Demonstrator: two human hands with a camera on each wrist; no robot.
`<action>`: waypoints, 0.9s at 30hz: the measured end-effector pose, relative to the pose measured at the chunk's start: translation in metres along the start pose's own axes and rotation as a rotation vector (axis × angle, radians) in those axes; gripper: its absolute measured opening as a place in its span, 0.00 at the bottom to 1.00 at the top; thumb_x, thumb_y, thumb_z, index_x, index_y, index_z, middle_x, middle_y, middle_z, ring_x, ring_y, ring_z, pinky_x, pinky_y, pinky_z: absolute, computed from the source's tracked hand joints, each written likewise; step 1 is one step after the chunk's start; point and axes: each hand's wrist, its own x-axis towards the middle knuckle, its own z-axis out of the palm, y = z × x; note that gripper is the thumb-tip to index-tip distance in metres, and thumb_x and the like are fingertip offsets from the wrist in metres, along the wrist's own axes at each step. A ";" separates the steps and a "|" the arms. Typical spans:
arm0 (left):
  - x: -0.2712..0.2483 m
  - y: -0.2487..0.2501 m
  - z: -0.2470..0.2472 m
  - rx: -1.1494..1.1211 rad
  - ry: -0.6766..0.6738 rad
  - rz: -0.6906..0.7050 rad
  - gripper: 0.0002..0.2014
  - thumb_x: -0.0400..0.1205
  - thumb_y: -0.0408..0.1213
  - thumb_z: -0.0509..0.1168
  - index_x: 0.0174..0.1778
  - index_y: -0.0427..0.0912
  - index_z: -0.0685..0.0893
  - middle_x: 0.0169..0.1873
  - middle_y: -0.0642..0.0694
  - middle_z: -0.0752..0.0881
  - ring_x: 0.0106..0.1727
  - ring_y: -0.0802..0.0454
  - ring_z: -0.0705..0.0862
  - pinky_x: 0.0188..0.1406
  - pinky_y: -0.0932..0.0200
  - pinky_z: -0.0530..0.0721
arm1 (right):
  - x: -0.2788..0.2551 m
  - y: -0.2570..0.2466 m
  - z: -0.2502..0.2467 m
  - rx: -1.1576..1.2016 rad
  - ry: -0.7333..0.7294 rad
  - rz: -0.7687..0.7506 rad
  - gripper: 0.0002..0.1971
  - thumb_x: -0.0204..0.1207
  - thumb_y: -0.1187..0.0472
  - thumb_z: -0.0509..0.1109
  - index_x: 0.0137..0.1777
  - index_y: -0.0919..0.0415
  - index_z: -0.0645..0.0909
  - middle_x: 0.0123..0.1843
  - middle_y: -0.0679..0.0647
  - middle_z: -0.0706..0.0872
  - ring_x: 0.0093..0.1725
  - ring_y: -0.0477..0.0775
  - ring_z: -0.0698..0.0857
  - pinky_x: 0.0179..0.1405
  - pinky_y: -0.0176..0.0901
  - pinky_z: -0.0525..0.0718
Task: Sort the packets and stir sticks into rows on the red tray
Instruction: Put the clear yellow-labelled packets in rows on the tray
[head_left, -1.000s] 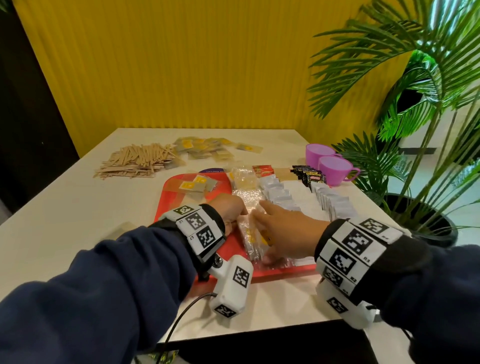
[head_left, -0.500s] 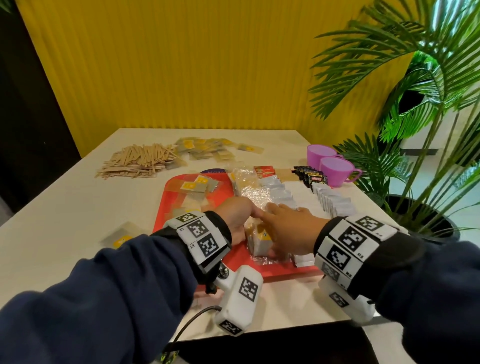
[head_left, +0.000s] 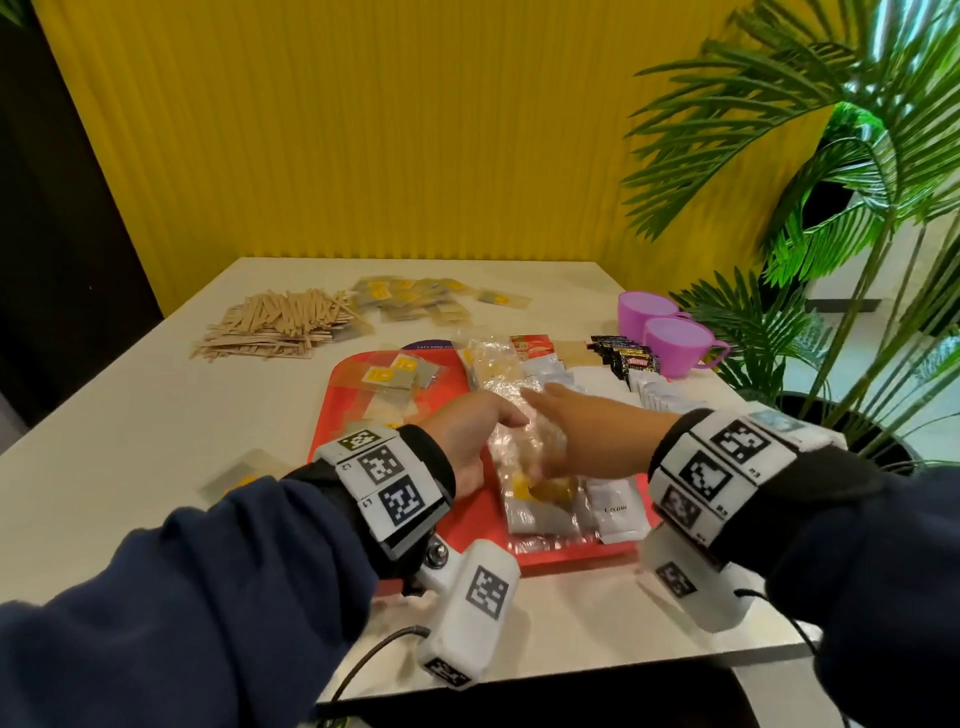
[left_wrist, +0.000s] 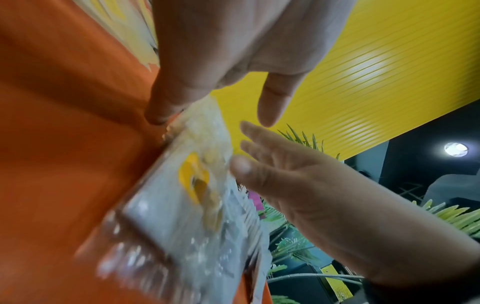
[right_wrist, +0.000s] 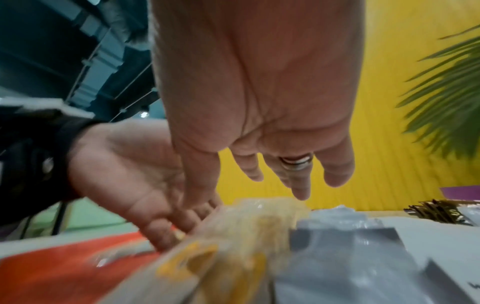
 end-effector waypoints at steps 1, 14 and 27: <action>0.002 0.004 -0.003 0.021 0.055 0.032 0.25 0.80 0.26 0.57 0.75 0.37 0.63 0.74 0.39 0.66 0.71 0.41 0.71 0.68 0.45 0.69 | 0.000 0.003 -0.007 0.051 0.024 0.025 0.41 0.77 0.48 0.67 0.83 0.55 0.46 0.83 0.56 0.56 0.76 0.59 0.68 0.72 0.49 0.69; 0.047 0.046 -0.024 -0.057 0.147 0.078 0.38 0.83 0.52 0.57 0.83 0.43 0.45 0.82 0.42 0.44 0.83 0.44 0.45 0.79 0.43 0.43 | 0.063 0.034 -0.048 1.206 0.117 0.386 0.14 0.82 0.50 0.62 0.43 0.61 0.73 0.44 0.57 0.72 0.37 0.50 0.71 0.34 0.37 0.74; 0.080 0.064 -0.018 0.022 0.073 0.057 0.20 0.87 0.52 0.48 0.69 0.44 0.70 0.47 0.43 0.86 0.44 0.60 0.88 0.43 0.65 0.82 | 0.128 0.022 -0.059 1.249 -0.082 0.382 0.28 0.81 0.40 0.53 0.66 0.65 0.69 0.58 0.58 0.73 0.44 0.50 0.74 0.35 0.39 0.75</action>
